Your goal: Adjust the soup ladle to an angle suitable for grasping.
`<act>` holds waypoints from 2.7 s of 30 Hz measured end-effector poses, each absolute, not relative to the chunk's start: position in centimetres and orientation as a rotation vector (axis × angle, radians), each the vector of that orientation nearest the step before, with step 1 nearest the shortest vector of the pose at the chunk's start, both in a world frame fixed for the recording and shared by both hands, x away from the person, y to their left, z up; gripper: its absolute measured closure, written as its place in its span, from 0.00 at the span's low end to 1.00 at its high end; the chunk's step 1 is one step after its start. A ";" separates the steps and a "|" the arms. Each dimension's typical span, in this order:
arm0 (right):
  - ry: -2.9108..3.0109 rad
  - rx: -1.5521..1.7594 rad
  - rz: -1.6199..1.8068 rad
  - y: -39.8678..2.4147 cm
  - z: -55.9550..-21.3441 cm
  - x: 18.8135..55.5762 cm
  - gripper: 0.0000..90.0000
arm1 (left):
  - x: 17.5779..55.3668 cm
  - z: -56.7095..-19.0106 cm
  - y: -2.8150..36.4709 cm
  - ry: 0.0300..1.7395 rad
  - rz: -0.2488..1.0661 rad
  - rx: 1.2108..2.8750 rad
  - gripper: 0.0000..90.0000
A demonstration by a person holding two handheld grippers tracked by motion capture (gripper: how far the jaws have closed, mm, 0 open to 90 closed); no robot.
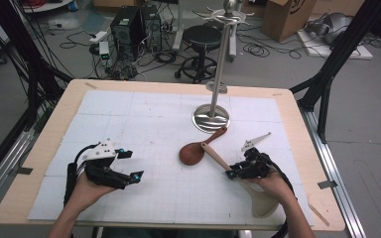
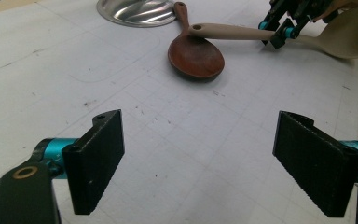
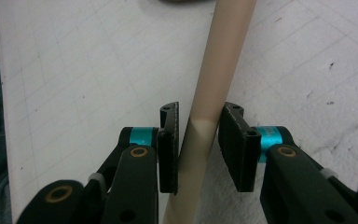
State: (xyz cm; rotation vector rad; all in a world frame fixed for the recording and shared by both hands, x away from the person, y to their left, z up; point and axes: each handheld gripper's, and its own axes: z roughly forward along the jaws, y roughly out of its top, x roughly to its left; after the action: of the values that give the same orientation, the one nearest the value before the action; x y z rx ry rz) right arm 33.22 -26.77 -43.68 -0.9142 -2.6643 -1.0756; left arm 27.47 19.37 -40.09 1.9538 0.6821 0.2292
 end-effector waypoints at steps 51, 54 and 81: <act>-2.444 -0.806 -1.912 -26.6 -36.9 32.4 0.88 | 27.5 -40.0 19.6 0.684 0.231 1.948 0.19; -2.427 -0.805 -1.944 -26.5 -36.8 32.4 0.88 | 27.5 -40.0 19.6 0.684 0.231 1.948 0.19; -2.390 -0.740 -2.065 -25.1 -33.7 34.5 0.88 | 27.6 -39.9 20.0 0.686 0.231 1.933 0.19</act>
State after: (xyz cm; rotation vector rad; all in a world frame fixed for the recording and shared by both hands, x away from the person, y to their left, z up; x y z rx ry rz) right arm 34.52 -25.11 -33.71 -0.7397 -2.3900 -2.0651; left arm 27.63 19.95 -39.93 1.9330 0.6855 0.2305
